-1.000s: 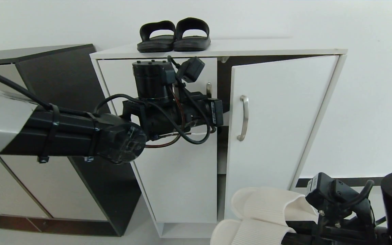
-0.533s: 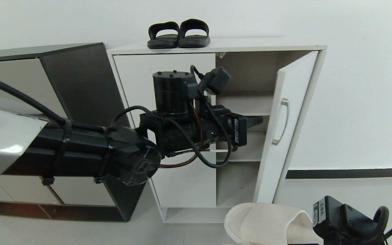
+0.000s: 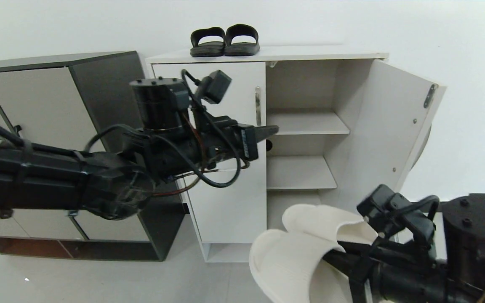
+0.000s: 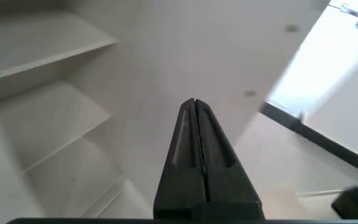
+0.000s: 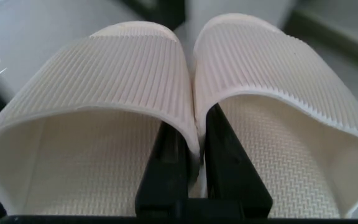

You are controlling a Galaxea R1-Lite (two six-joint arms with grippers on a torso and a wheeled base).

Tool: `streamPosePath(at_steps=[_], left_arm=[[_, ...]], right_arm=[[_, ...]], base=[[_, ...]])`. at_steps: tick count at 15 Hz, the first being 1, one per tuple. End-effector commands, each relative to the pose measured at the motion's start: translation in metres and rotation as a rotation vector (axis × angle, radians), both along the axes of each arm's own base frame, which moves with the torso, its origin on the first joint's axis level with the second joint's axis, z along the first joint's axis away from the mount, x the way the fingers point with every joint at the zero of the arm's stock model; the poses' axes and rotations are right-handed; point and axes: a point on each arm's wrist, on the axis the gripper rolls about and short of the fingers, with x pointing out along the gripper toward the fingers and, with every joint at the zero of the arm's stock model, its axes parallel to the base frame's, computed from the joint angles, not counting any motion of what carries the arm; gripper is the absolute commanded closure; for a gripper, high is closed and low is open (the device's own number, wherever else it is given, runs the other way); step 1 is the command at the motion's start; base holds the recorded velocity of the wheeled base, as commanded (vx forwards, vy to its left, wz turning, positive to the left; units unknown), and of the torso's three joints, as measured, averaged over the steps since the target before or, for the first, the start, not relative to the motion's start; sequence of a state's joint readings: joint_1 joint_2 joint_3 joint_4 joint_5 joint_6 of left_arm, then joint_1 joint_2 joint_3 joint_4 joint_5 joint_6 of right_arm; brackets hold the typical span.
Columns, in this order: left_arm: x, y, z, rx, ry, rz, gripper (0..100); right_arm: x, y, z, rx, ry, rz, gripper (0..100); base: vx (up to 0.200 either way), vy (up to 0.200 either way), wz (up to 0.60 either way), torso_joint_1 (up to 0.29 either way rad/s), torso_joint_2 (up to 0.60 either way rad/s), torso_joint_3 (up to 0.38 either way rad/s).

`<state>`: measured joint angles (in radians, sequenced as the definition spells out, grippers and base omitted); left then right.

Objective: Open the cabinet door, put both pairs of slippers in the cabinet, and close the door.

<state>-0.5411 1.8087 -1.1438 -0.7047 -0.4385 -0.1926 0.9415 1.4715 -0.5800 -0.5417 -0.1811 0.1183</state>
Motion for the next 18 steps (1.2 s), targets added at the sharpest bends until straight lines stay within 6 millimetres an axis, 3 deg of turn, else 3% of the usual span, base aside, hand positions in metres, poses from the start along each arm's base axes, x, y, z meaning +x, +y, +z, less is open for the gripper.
streamPosePath(at_steps=[1, 2, 3, 5, 6, 7, 8, 10, 12, 14, 16, 18], left_arm=[[-0.041, 0.066, 0.026, -0.018, -0.036, 0.173, 100], [-0.045, 0.069, 0.027, -0.019, -0.037, 0.185, 100], [-0.096, 0.099, 0.036, -0.006, -0.043, 0.349, 100], [-0.166, 0.133, 0.032, 0.028, -0.009, 0.52, 100], [-0.197, 0.148, 0.028, 0.052, -0.001, 0.594, 100], [-0.213, 0.157, 0.025, 0.065, 0.008, 0.658, 100], [-0.252, 0.18, 0.012, 0.101, 0.035, 0.881, 100], [-0.296, 0.2, -0.022, 0.13, -0.019, 1.062, 100], [-0.321, 0.209, -0.078, 0.135, -0.036, 1.18, 100], [-0.326, 0.208, -0.136, 0.164, 0.0, 1.264, 100], [-0.319, 0.206, -0.155, 0.142, 0.038, 1.286, 100], [-0.319, 0.202, -0.165, 0.176, 0.075, 1.456, 100]], right_arm=[[0.046, 0.045, -0.012, 0.026, -0.045, -0.267, 100], [0.048, 0.047, -0.012, 0.027, -0.049, -0.283, 100], [0.073, 0.058, -0.015, 0.028, -0.091, -0.444, 100], [0.094, 0.057, -0.021, 0.004, -0.107, -0.553, 100], [0.105, 0.053, -0.026, -0.011, -0.113, -0.612, 100], [0.109, 0.051, -0.027, -0.016, -0.115, -0.633, 100], [0.113, 0.047, -0.027, -0.02, -0.115, -0.651, 100], [0.114, 0.049, -0.032, -0.031, -0.109, -0.648, 100], [0.111, 0.055, -0.038, -0.043, -0.101, -0.63, 100], [0.111, 0.057, -0.043, -0.057, -0.094, -0.631, 100], [0.11, 0.055, -0.041, -0.046, -0.1, -0.633, 100], [0.108, 0.052, -0.038, -0.036, -0.105, -0.635, 100]], base=[[0.0, 0.0, 0.0, 0.0, 0.0, 0.0], [0.0, 0.0, 0.0, 0.0, 0.0, 0.0], [0.0, 0.0, 0.0, 0.0, 0.0, 0.0], [0.0, 0.0, 0.0, 0.0, 0.0, 0.0], [0.0, 0.0, 0.0, 0.0, 0.0, 0.0], [0.0, 0.0, 0.0, 0.0, 0.0, 0.0], [0.0, 0.0, 0.0, 0.0, 0.0, 0.0], [0.0, 0.0, 0.0, 0.0, 0.0, 0.0], [0.0, 0.0, 0.0, 0.0, 0.0, 0.0], [0.0, 0.0, 0.0, 0.0, 0.0, 0.0], [0.0, 0.0, 0.0, 0.0, 0.0, 0.0], [0.0, 0.0, 0.0, 0.0, 0.0, 0.0]])
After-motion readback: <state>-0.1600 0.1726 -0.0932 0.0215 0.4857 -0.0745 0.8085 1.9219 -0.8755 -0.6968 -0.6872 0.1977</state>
